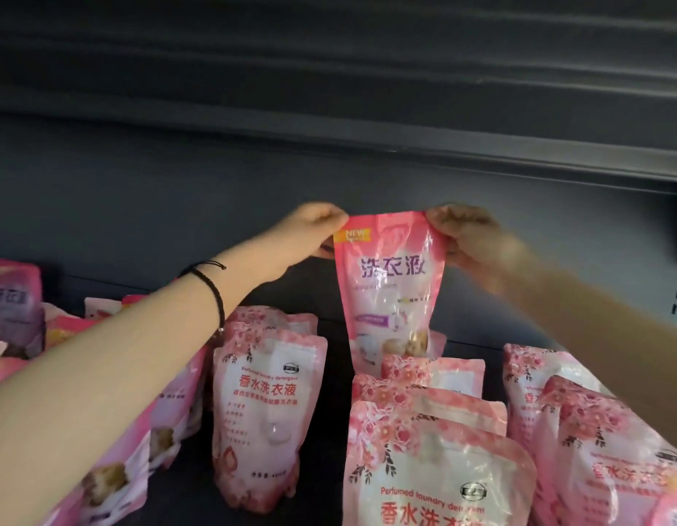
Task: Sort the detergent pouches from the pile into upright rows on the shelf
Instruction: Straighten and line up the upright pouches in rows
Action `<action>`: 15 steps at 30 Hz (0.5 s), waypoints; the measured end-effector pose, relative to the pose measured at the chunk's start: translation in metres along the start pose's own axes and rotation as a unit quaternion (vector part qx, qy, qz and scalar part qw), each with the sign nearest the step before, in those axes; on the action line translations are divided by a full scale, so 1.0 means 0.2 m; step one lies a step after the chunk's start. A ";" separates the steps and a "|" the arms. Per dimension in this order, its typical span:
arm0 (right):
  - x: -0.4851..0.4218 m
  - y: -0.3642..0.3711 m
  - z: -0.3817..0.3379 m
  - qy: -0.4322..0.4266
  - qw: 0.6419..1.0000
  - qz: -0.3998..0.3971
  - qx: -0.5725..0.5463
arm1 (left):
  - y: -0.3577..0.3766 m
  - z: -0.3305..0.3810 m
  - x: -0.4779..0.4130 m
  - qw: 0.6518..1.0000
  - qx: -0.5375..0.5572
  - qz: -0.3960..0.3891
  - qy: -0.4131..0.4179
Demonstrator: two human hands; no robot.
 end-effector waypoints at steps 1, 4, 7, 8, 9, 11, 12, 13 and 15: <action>-0.01 0.05 -0.04 -0.008 0.999 0.030 -0.027 | -0.03 0.02 0.02 0.997 0.076 0.016 -0.012; -0.01 0.20 -0.16 -0.031 0.994 0.081 -0.069 | -0.07 0.02 0.09 0.975 0.219 -0.005 -0.045; 0.03 0.33 -0.26 -0.063 0.986 0.117 -0.104 | -0.08 0.00 0.18 0.970 0.229 -0.043 -0.063; 0.05 0.36 -0.30 -0.070 0.984 0.125 -0.109 | -0.08 0.00 0.21 0.965 0.251 -0.042 -0.067; 0.07 0.40 -0.33 -0.075 0.982 0.130 -0.113 | -0.09 0.01 0.23 0.959 0.275 -0.032 -0.066; 0.12 0.49 -0.37 -0.073 0.979 0.138 -0.127 | -0.15 0.02 0.30 0.953 0.298 -0.006 -0.048; 0.15 0.53 -0.38 -0.070 0.978 0.140 -0.134 | -0.19 0.03 0.34 0.953 0.300 0.004 -0.039; 0.18 0.58 -0.40 -0.067 0.978 0.143 -0.140 | -0.23 0.04 0.38 0.952 0.304 0.010 -0.029; 0.24 0.66 -0.43 -0.058 0.976 0.147 -0.153 | -0.30 0.04 0.46 0.947 0.320 0.012 -0.015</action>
Point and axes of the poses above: each hand's wrist, its own x-axis away from the middle knuckle, its own y-axis out of the palm, z = x × y, the point moved 3 cm from there along -x, towards the middle knuckle, and after that the axes turned 7 degrees about -y, right-handed, at the moved point
